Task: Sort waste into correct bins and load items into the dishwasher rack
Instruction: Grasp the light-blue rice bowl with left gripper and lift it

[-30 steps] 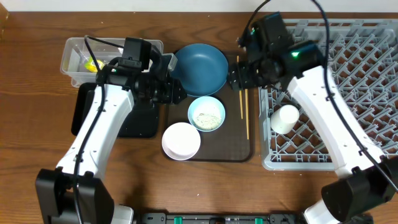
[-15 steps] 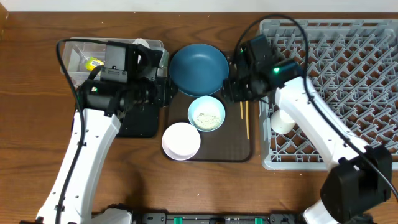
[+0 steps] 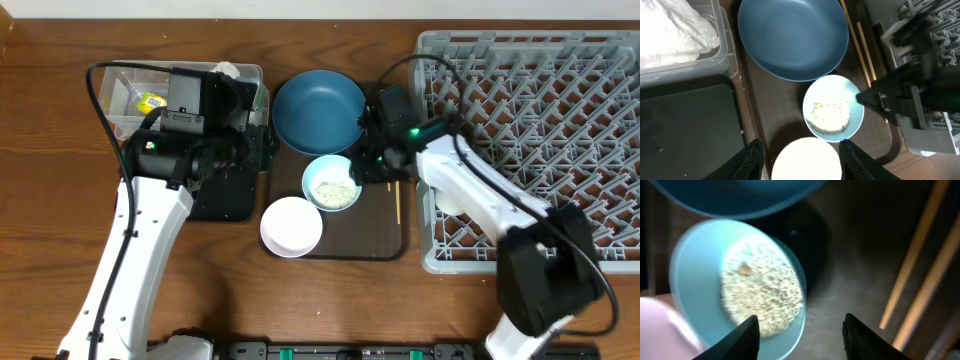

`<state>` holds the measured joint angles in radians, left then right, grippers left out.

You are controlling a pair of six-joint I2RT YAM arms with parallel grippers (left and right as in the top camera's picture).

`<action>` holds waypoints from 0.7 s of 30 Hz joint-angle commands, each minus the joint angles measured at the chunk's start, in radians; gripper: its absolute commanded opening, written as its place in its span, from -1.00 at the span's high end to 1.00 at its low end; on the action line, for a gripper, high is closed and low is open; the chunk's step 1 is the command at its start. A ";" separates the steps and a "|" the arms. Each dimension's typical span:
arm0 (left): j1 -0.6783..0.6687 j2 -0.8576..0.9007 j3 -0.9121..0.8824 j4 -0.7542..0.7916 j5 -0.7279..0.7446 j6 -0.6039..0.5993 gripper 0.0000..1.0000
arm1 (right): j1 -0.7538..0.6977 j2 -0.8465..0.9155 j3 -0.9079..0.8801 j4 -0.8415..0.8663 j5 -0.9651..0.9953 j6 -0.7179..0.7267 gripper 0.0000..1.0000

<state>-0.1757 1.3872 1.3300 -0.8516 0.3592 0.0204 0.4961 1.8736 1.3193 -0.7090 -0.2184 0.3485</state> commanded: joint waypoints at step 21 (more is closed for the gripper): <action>0.002 -0.009 0.002 -0.011 -0.013 0.009 -0.04 | 0.020 0.027 -0.006 -0.162 0.173 0.040 0.28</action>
<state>-0.1757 1.3872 1.3300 -0.8604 0.3588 0.0231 0.5079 1.9083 1.3148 -0.8696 -0.0845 0.3771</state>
